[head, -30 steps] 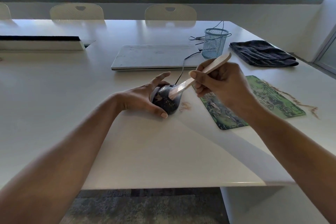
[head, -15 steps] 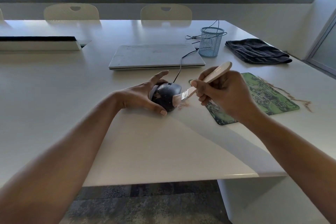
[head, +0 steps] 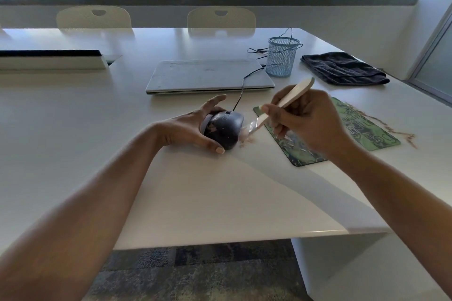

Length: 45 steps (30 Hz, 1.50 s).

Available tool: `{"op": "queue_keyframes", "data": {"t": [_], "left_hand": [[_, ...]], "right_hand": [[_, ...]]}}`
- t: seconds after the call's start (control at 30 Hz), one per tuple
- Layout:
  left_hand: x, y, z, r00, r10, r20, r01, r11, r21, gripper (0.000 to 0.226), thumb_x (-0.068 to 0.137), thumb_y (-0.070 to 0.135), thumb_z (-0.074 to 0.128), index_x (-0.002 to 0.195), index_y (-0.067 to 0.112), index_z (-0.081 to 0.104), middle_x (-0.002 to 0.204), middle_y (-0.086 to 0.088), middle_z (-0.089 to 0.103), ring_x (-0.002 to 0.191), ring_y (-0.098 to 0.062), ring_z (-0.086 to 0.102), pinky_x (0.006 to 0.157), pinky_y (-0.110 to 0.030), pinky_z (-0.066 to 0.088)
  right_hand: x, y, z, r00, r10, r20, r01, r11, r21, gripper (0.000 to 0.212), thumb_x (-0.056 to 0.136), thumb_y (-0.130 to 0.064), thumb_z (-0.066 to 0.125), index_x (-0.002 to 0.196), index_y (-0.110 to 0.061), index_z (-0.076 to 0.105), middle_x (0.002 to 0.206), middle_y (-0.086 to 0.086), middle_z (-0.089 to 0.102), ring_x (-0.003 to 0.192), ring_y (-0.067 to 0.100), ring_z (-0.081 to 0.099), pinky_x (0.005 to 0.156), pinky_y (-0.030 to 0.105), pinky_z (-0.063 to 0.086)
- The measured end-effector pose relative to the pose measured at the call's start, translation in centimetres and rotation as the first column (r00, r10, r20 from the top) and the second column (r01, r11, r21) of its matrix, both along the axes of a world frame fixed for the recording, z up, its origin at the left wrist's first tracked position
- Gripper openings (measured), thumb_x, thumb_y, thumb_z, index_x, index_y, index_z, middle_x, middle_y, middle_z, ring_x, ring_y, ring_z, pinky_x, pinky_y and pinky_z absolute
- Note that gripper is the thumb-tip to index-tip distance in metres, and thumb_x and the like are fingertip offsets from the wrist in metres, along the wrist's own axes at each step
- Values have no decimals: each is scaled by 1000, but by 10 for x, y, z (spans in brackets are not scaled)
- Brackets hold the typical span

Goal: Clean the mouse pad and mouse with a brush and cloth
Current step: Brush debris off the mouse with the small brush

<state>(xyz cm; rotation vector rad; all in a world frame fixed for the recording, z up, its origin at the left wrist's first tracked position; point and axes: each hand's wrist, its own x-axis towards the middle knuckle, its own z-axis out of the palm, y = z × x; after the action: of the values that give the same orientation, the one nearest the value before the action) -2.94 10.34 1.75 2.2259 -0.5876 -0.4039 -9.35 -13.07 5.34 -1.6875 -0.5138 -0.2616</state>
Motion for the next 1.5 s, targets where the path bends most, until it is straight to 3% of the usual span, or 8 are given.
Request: {"op": "queue_keyframes", "data": {"t": [0.17, 0.27, 0.5, 0.77, 0.93, 1.03, 1.37, 1.5], "left_hand": [[-1, -1, 1, 1000, 2, -9, -2, 1000, -8, 128, 42, 43, 80, 145, 36, 5, 127, 32, 38, 118, 5, 40, 85, 5, 31], [-2, -1, 2, 1000, 3, -4, -3, 1000, 1, 130, 40, 47, 78, 146, 35, 4, 137, 19, 38, 124, 1, 38, 90, 1, 31], [-2, -1, 2, 1000, 9, 10, -9, 1000, -1, 129, 38, 47, 78, 144, 38, 5, 131, 21, 37, 121, 0, 40, 87, 6, 30], [-2, -1, 2, 1000, -2, 1, 2, 1000, 3, 128, 39, 45, 79, 144, 39, 5, 125, 32, 37, 116, 8, 41, 87, 5, 30], [-2, 0, 1, 1000, 4, -5, -4, 1000, 7, 128, 39, 46, 80, 143, 41, 6, 123, 37, 36, 112, 19, 40, 87, 6, 29], [-2, 1, 1, 1000, 13, -5, -13, 1000, 13, 126, 38, 47, 80, 140, 44, 6, 124, 35, 36, 119, 7, 41, 92, 4, 29], [0, 1, 0, 1000, 12, 4, -12, 1000, 9, 122, 38, 47, 80, 136, 47, 8, 130, 28, 37, 121, 3, 39, 91, 5, 27], [0, 2, -1, 1000, 0, -5, -1, 1000, -15, 121, 39, 43, 80, 136, 45, 8, 126, 33, 36, 111, 21, 40, 88, 5, 30]], "right_hand": [[9, 23, 8, 999, 33, -10, -31, 989, 143, 14, 79, -1, 66, 71, -8, 58, 45, -1, 61, 38, 7, 55, 41, 20, 50], [12, 31, 2, 999, 24, -24, -22, 998, 65, 14, 80, -2, 67, 70, -8, 58, 45, -2, 60, 39, 8, 55, 42, 21, 51], [15, -4, -6, 999, -18, -39, 17, 1000, -15, 12, 80, -8, 67, 75, -2, 59, 45, -2, 61, 37, 9, 54, 39, 20, 48], [27, 11, -4, 991, 40, -129, -12, 977, 211, 10, 82, -4, 65, 73, -8, 61, 49, -1, 64, 41, 7, 59, 45, 20, 52], [31, 6, -7, 992, 38, -124, -25, 994, 104, 14, 83, -8, 66, 70, -11, 61, 47, -2, 62, 40, 8, 57, 42, 20, 50], [39, -1, -3, 996, -19, -92, 23, 999, 42, 13, 81, -14, 68, 71, -12, 61, 47, -2, 63, 38, 9, 56, 40, 19, 48], [65, 6, -10, 964, -117, -237, 151, 979, 133, 14, 81, -14, 69, 73, -6, 60, 46, -4, 64, 39, 7, 59, 43, 19, 51], [66, -4, -6, 960, -195, -202, 205, 978, 32, 20, 84, -17, 67, 67, -8, 60, 45, -3, 63, 37, 7, 57, 40, 19, 50]]}}
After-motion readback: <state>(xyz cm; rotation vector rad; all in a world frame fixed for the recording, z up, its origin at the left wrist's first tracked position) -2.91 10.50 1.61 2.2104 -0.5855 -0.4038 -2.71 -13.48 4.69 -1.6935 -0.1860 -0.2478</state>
